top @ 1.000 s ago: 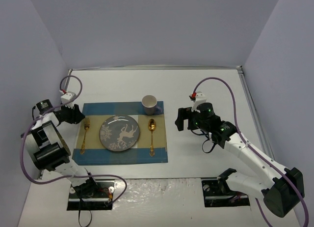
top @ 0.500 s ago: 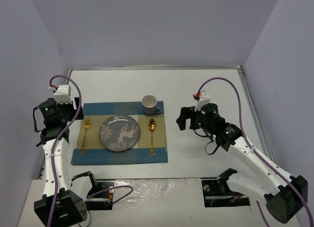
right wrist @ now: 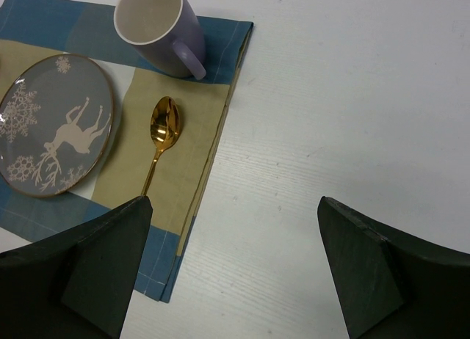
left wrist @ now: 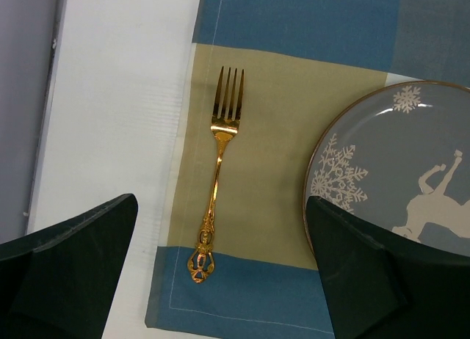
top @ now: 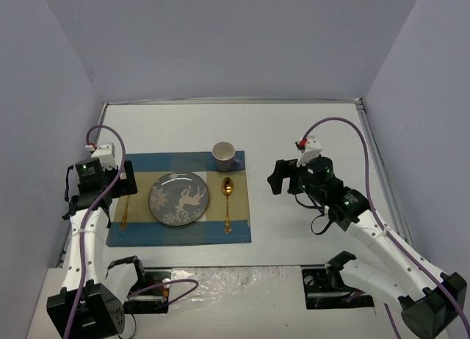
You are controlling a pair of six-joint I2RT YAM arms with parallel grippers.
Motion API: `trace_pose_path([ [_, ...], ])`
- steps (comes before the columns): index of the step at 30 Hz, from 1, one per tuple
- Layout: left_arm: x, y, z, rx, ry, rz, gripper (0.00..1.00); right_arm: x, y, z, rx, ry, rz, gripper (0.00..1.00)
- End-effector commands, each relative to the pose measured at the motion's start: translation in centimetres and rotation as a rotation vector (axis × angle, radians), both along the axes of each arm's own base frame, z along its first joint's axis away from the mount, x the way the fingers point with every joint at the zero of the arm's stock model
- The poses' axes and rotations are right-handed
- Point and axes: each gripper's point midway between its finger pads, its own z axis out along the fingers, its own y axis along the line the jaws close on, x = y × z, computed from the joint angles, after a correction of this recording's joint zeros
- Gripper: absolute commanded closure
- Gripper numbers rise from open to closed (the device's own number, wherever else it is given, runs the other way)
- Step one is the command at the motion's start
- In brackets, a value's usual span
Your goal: Set the dinner table for one person
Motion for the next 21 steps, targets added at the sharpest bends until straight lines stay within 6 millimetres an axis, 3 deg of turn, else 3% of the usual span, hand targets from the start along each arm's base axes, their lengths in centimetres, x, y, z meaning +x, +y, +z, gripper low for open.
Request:
trace_pose_path([
  [1, 1.3, 0.6, 1.9, 0.019, -0.052, 0.035, 0.03, 0.8, -0.7, 1.6, 0.014, -0.057, -0.048, 0.07],
  [7, 1.9, 0.2, 0.7, 0.011, -0.022, 0.011, 0.03, 1.0, -0.9, 1.7, 0.009, -0.059, -0.061, 0.07],
  [10, 2.2, -0.1, 2.0, 0.0, -0.059, 0.011, 0.03, 1.1, -0.9, 2.1, 0.013, -0.065, -0.066, 0.07],
  [16, 2.1, -0.4, 9.9, -0.048, -0.215, 0.096, 0.03, 1.7, -2.5, 4.5, -0.001, -0.115, -0.151, 0.07],
  [21, -1.3, -0.4, 18.4, -0.018, -0.338, 0.168, 0.03, 1.6, -5.4, 8.5, -0.046, -0.196, -0.267, 0.06],
])
